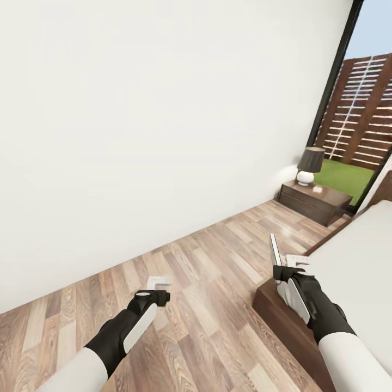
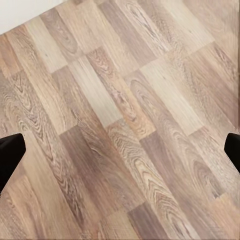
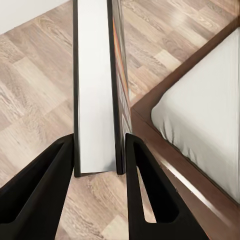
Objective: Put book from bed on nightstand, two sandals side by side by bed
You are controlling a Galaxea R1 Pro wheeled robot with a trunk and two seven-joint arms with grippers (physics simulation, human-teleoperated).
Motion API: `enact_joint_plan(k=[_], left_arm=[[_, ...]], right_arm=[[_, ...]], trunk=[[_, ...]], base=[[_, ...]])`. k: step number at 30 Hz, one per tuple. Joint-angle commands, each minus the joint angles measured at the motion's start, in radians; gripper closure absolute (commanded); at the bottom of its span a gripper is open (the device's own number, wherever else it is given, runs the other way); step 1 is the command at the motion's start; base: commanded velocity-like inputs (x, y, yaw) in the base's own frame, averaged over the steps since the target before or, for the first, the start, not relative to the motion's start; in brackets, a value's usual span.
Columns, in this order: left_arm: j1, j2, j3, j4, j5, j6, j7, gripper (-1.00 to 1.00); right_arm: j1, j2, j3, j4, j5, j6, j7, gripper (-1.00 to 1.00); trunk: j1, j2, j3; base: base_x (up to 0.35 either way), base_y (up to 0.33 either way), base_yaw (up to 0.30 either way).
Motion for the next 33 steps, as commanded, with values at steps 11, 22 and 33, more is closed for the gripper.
enact_joint_plan(k=[11,22,33], left_arm=[[-0.001,0.001,-0.006,-0.002,0.009,0.002,0.009,-1.00],[-0.001,0.001,-0.007,-0.002,0.009,0.002,0.009,-1.00],[-0.001,0.001,-0.008,-0.002,0.010,0.002,0.009,-1.00]], right_arm=[[-0.001,0.000,0.002,-0.002,-0.010,0.004,-0.007,1.00],[-0.001,0.000,0.003,-0.002,-0.009,0.004,-0.007,1.00],[-0.001,0.000,0.003,-0.002,-0.009,0.004,-0.007,1.00]], trunk=[[0.001,-0.001,0.006],[0.001,-0.001,0.006],[0.001,-0.001,0.006]], base=[[0.273,0.219,-0.232],[0.248,0.252,-0.063],[0.243,0.259,-0.225]])
